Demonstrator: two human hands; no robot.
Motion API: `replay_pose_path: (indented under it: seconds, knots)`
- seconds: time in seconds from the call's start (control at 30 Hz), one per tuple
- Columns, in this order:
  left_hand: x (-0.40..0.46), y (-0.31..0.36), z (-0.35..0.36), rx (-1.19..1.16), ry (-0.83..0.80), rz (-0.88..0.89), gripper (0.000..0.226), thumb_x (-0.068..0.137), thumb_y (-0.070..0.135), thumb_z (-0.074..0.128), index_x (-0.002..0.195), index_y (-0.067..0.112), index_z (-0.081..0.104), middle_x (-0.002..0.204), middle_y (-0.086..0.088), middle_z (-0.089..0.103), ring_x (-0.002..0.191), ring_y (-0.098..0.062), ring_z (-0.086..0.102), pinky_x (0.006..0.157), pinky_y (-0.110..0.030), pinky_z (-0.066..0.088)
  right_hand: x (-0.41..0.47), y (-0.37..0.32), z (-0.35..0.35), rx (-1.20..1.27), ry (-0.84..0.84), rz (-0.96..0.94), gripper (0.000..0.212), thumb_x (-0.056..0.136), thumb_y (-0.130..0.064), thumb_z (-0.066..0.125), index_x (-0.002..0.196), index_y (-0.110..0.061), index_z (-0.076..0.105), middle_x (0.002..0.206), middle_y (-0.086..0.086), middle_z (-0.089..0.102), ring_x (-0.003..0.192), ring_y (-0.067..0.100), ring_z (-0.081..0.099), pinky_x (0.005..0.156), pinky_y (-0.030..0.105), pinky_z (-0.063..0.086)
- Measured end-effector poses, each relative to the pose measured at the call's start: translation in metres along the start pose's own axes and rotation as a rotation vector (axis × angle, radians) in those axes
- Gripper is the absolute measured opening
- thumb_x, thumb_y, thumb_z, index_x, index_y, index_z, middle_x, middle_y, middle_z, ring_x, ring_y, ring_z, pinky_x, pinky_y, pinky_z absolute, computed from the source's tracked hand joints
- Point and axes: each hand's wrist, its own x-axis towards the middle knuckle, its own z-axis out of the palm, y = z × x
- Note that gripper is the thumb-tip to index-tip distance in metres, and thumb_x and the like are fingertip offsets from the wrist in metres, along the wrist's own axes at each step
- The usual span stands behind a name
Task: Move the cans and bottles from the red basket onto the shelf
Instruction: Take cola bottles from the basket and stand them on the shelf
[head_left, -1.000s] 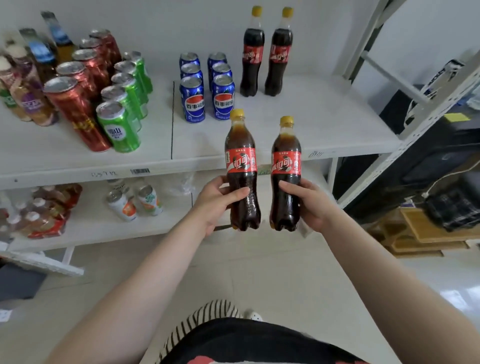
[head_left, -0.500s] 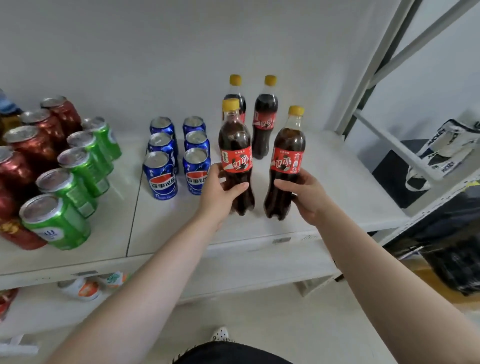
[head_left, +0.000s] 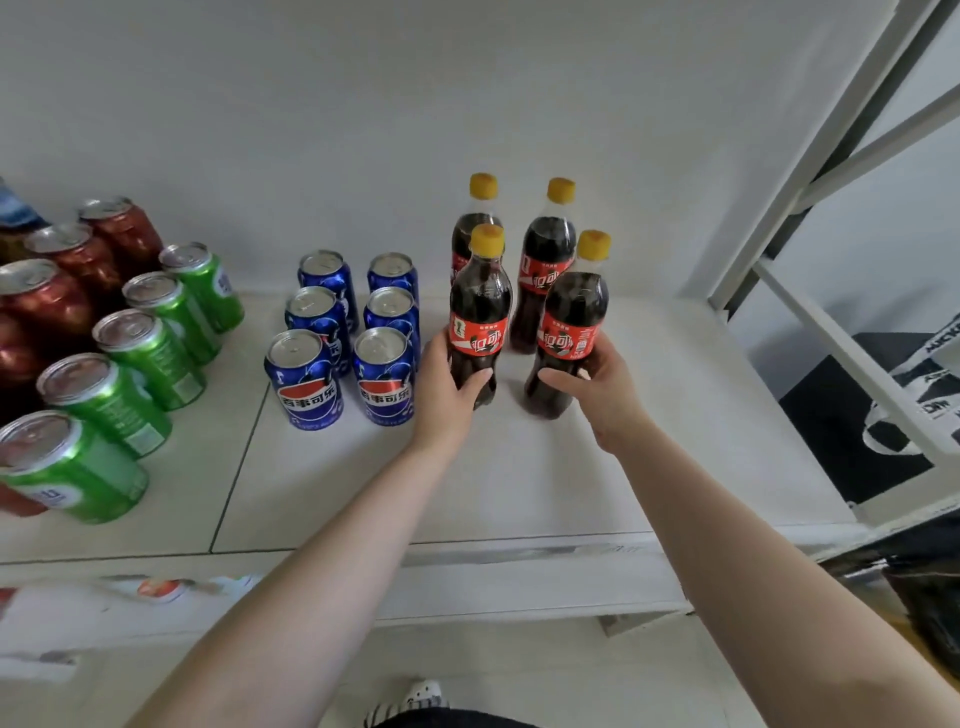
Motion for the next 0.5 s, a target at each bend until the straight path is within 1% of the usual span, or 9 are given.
replay_pose_path:
  seconds: [0.1,0.17,0.27,0.33,0.4,0.5]
  knots:
    - [-0.005,0.001,0.005,0.014,0.049,0.022,0.066,0.083,0.015,0.069,0.141,0.016,0.038,0.14,-0.002,0.051,0.131,-0.016,0.045,0.108,-0.028,0.033,0.003,0.004,-0.001,-0.119,0.014,-0.016,0.061,0.068,-0.006,0.081,0.123,-0.013,0.055,0.113,0.004,0.068,0.106,0.019,0.063,0.093,0.034,0.051]
    - [-0.009,-0.001,0.01,0.01,0.083,-0.015,0.069,0.08,0.016,0.072,0.139,0.015,0.038,0.139,-0.002,0.052,0.13,-0.015,0.046,0.106,-0.027,0.035,0.005,0.008,0.0,-0.183,0.032,-0.024,0.061,0.066,-0.013,0.084,0.12,-0.014,0.056,0.111,0.004,0.068,0.103,0.022,0.063,0.091,0.038,0.052]
    - [-0.011,-0.004,0.016,0.118,0.144,-0.064,0.057,0.077,0.021,0.075,0.126,0.011,0.048,0.126,-0.007,0.062,0.12,-0.023,0.056,0.096,-0.029,0.041,0.011,0.008,-0.002,-0.217,0.025,0.003,0.061,0.065,-0.015,0.084,0.12,-0.016,0.057,0.112,0.002,0.067,0.104,0.023,0.062,0.091,0.04,0.053]
    - [-0.009,-0.003,0.018,0.13,0.158,-0.071,0.052,0.077,0.021,0.075,0.123,0.011,0.053,0.121,-0.007,0.065,0.115,-0.024,0.059,0.093,-0.028,0.041,0.019,0.005,-0.003,-0.266,0.02,0.014,0.062,0.065,-0.018,0.085,0.12,-0.017,0.057,0.112,0.002,0.067,0.102,0.024,0.063,0.09,0.042,0.053]
    - [-0.005,0.0,0.019,0.138,0.16,-0.085,0.051,0.077,0.02,0.076,0.122,0.01,0.054,0.12,-0.008,0.067,0.114,-0.024,0.06,0.091,-0.024,0.039,0.025,0.002,-0.003,-0.335,0.015,0.014,0.062,0.065,-0.02,0.085,0.12,-0.016,0.057,0.112,0.002,0.067,0.099,0.023,0.064,0.087,0.041,0.054]
    - [0.003,0.001,0.021,0.154,0.157,-0.11,0.051,0.077,0.019,0.076,0.121,0.01,0.053,0.12,-0.008,0.067,0.114,-0.025,0.061,0.09,-0.024,0.038,0.029,0.001,-0.002,-0.394,0.019,0.021,0.058,0.067,-0.022,0.084,0.119,-0.012,0.059,0.111,0.002,0.067,0.095,0.024,0.065,0.081,0.036,0.053]
